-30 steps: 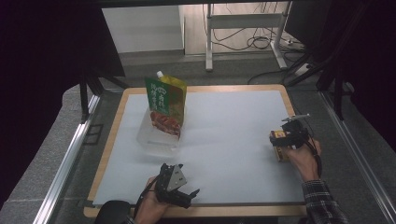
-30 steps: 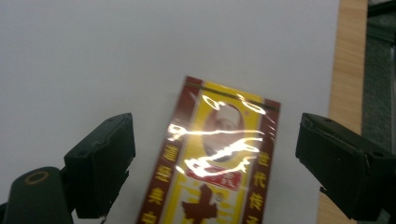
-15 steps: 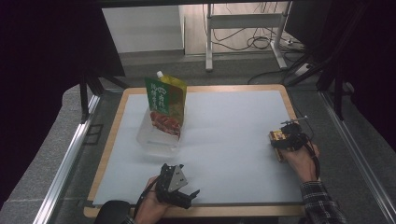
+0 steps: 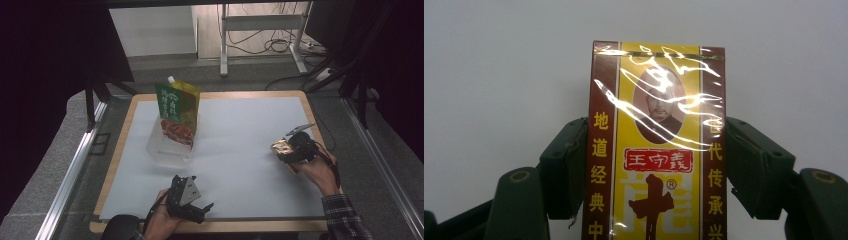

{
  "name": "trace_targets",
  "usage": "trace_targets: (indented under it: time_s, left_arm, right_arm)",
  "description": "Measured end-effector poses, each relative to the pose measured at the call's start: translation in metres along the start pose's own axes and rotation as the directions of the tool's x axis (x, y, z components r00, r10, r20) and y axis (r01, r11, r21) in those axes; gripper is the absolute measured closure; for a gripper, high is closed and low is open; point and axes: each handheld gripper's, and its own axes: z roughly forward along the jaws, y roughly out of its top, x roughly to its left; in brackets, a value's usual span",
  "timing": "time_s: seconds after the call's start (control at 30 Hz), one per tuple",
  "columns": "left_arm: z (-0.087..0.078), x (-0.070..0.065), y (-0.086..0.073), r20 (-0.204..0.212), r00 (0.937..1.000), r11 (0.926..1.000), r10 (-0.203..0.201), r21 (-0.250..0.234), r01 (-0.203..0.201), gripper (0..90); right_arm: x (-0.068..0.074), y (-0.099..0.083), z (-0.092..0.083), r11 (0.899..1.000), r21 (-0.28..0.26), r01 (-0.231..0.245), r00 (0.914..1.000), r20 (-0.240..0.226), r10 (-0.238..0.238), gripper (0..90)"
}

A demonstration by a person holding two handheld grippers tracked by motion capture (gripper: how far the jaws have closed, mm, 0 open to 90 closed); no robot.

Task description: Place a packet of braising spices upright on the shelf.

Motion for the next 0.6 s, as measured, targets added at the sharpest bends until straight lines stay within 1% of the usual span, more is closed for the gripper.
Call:
trace_targets:
  time_s: [0.03, 0.07, 0.1, 0.13, 0.17, 0.2, 0.27, 0.4, 0.43, 0.47, 0.5, 0.53, 0.57, 0.6]
  left_arm:
    - [0.000, 0.000, 0.000, 0.000, 1.0000, 1.0000, 0.000, 0.000, 0.000, 2.4]
    - [0.000, 0.000, 0.000, 0.000, 1.0000, 1.0000, 0.000, -0.001, 0.000, 2.4]
    - [0.000, 0.000, 0.000, 0.000, 1.0000, 1.0000, 0.000, -0.001, 0.000, 2.4]
    - [0.000, 0.000, 0.000, -0.002, 1.0000, 1.0000, 0.000, -0.002, 0.000, 2.4]
    - [0.000, 0.000, 0.000, -0.002, 1.0000, 1.0000, 0.000, -0.002, 0.000, 2.4]
    - [0.000, 0.000, 0.000, -0.002, 1.0000, 1.0000, 0.000, -0.002, 0.000, 2.4]
    - [0.000, 0.000, 0.000, -0.002, 1.0000, 1.0000, 0.000, -0.001, 0.000, 2.4]
    - [0.000, 0.000, 0.000, -0.001, 1.0000, 1.0000, 0.001, 0.000, -0.001, 2.4]
    - [0.000, 0.000, 0.000, -0.001, 1.0000, 1.0000, 0.001, 0.000, -0.001, 2.4]
    - [0.000, 0.000, 0.000, 0.000, 1.0000, 1.0000, 0.001, 0.000, -0.001, 2.4]
    - [0.000, 0.001, 0.000, 0.001, 1.0000, 1.0000, 0.000, 0.000, 0.000, 2.4]
    - [0.000, 0.001, 0.000, 0.000, 1.0000, 1.0000, -0.001, 0.002, 0.001, 2.4]
    - [0.000, 0.001, 0.000, 0.000, 1.0000, 1.0000, -0.001, 0.002, 0.001, 2.4]
    - [0.000, 0.001, 0.000, 0.001, 1.0000, 1.0000, 0.001, 0.001, -0.001, 2.4]
  right_arm:
    - [0.000, 0.000, 0.000, 1.000, 0.000, 0.000, 1.0000, 0.000, 0.000, 32.0]
    - [0.010, 0.003, 0.003, 0.999, 0.011, 0.051, 0.9983, -0.030, -0.051, 31.9]
    - [0.010, 0.003, 0.003, 0.999, 0.011, 0.051, 0.9983, -0.030, -0.051, 31.9]
    - [0.017, 0.005, 0.008, 0.997, 0.021, 0.079, 0.9957, -0.050, -0.078, 31.9]
    - [0.018, 0.005, 0.011, 0.996, 0.027, 0.090, 0.9944, -0.058, -0.089, 31.9]
    - [0.018, 0.005, 0.011, 0.996, 0.027, 0.090, 0.9944, -0.058, -0.089, 31.9]
    - [0.018, 0.003, 0.015, 0.993, 0.044, 0.112, 0.9914, -0.072, -0.109, 31.4]
    - [0.016, 0.004, 0.013, 0.994, 0.034, 0.106, 0.9917, -0.077, -0.103, 28.9]
    - [0.015, 0.006, 0.012, 0.995, 0.032, 0.095, 0.9927, -0.079, -0.092, 28.1]
    - [0.015, 0.006, 0.012, 0.995, 0.032, 0.095, 0.9927, -0.079, -0.092, 28.1]
    - [0.015, 0.008, 0.011, 0.995, 0.039, 0.089, 0.9928, -0.085, -0.085, 27.7]
    - [0.014, 0.013, 0.010, 0.994, 0.068, 0.081, 0.9925, -0.097, -0.075, 26.2]
    - [0.014, 0.013, 0.010, 0.994, 0.068, 0.081, 0.9925, -0.097, -0.075, 26.2]
    - [0.015, 0.015, 0.011, 0.992, 0.085, 0.095, 0.9901, -0.111, -0.086, 25.9]
